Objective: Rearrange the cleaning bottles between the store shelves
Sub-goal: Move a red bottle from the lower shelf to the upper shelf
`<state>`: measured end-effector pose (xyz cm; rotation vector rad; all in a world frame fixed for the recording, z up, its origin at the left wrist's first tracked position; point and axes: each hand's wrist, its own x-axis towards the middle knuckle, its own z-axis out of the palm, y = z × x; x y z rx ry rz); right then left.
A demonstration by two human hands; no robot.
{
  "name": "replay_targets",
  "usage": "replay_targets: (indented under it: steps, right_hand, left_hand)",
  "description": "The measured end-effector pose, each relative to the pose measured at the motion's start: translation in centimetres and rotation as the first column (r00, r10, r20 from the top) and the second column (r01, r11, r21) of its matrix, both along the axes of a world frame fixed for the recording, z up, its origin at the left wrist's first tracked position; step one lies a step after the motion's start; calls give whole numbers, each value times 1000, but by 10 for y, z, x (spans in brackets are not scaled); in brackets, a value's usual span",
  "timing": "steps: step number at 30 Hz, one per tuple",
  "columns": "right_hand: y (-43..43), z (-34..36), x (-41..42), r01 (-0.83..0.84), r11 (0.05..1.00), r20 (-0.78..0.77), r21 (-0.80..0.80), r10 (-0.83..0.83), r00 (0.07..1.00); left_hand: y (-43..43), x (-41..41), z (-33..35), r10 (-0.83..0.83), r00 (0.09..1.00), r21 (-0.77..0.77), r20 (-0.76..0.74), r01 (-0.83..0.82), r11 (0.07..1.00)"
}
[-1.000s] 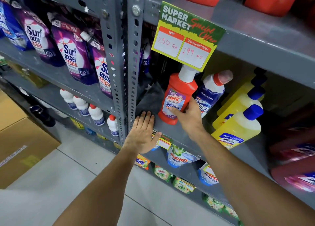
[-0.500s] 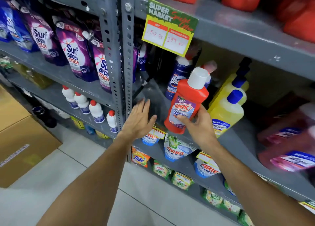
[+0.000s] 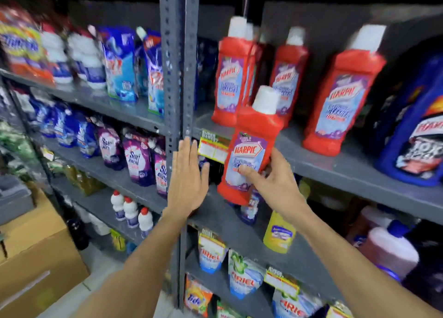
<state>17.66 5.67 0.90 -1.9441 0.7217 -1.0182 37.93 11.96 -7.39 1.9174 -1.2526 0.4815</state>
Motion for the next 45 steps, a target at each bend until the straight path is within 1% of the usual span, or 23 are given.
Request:
replay_targets:
  steps: [2, 5, 8, 11, 15, 18, 23, 27, 31, 35, 45]
  right_hand:
    - [-6, 39, 1, 3, 998, 71, -64, 1, 997]
    - [-27, 88, 4, 66, 986, 145, -155, -43, 988]
    - [-51, 115, 10, 132, 975, 129, -177, -110, 986]
    - [-71, 117, 18, 225, 954, 94, -200, -210, 973]
    - [-91, 106, 28, 244, 955, 43, -171, -240, 970]
    - [-99, 101, 30, 259, 954, 54, -151, -253, 966]
    - [-98, 78, 22, 171, 973, -55, -153, -181, 982]
    - [-99, 64, 22, 226, 965, -3, -136, -229, 973]
    - [-105, 57, 25, 248, 961, 32, -125, -246, 969]
    - [-107, 48, 30, 272, 949, 54, -162, -266, 962]
    - [-111, 43, 31, 272, 945, 59, -182, -266, 962]
  left_hand:
    - [-11, 2, 33, 2, 994, 25, 109, -4, 1000]
    - [-32, 3, 66, -55, 975, 168, 216, 18, 986]
    - [-50, 7, 72, -90, 974, 276, 209, 29, 961]
    - [-60, 13, 65, -105, 980, 322, 172, 45, 946]
    - [-63, 20, 66, -149, 979, 311, 142, 99, 945]
    - [-60, 20, 69, -159, 978, 308, 136, 111, 945]
    - [-58, 18, 69, -160, 980, 291, 122, 118, 949]
    - [-59, 18, 67, -163, 978, 282, 131, 121, 952]
    - [-58, 17, 67, -168, 978, 264, 124, 130, 956]
    - [-57, 17, 67, -173, 978, 266, 117, 137, 954]
    - [-58, 18, 65, -177, 978, 253, 108, 145, 957]
